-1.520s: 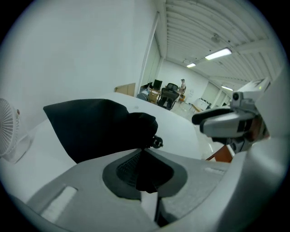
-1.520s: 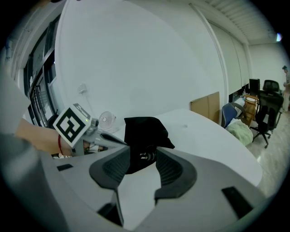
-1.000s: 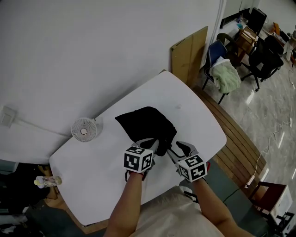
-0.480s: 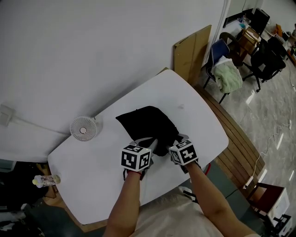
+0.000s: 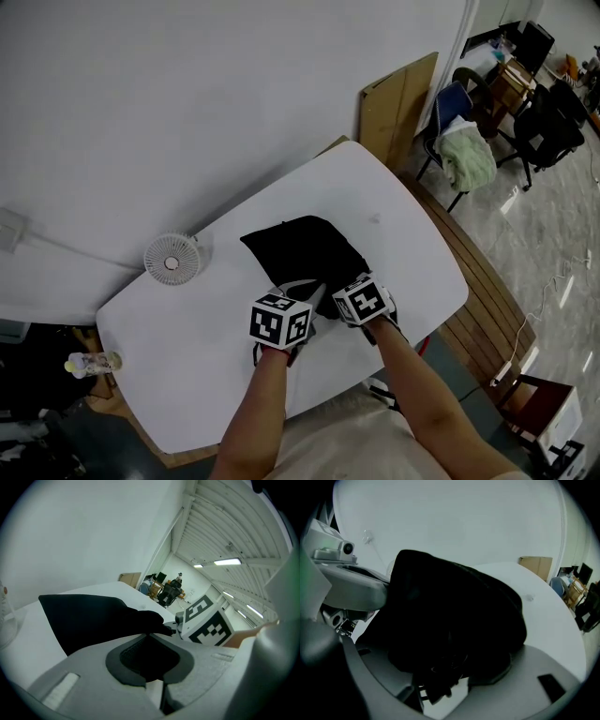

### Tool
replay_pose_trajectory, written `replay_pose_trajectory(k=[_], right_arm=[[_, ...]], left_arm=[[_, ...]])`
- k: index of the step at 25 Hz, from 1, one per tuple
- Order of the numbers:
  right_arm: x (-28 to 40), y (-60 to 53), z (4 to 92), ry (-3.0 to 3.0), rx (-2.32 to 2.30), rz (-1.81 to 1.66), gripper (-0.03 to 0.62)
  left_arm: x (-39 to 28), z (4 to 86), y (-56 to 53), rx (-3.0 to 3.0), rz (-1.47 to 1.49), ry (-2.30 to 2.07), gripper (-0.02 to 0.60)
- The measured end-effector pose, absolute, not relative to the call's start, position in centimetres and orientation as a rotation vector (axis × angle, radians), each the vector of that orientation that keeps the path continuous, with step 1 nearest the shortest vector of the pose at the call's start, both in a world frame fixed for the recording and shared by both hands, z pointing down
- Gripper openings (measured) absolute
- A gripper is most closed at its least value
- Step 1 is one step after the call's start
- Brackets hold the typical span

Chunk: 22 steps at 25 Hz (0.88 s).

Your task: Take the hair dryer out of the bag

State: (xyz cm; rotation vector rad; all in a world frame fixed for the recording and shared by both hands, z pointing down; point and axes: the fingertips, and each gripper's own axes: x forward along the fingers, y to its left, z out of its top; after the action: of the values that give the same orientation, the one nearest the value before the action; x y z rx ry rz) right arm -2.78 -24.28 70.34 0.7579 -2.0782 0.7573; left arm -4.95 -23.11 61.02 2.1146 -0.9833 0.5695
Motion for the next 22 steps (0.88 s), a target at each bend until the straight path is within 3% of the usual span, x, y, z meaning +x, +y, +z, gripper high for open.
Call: replay_pose_trajectory(k=[13, 14, 17, 22], right_arm=[[-2.5, -25.3, 71.5, -2.013, 0.769, 0.729, 0.210], [-2.4, -25.2, 71.3, -2.018, 0.775, 0.732, 0.209], [-1.9, -24.8, 71.1, -2.040, 0.784, 0.736, 0.206], [-0.6, -23.2, 70.8, -2.072, 0.747, 0.729, 0.204]], left_arm=[[-5.7, 61.3, -23.2, 2.099, 0.527, -0.997, 0.025], [-6.1, 60.7, -23.2, 2.104, 0.510, -1.015, 0.038], [-7.9, 59.0, -23.0, 2.133, 0.502, -1.069, 0.173], [-11.6, 58.0, -22.5, 2.142, 0.567, -1.137, 0.215]])
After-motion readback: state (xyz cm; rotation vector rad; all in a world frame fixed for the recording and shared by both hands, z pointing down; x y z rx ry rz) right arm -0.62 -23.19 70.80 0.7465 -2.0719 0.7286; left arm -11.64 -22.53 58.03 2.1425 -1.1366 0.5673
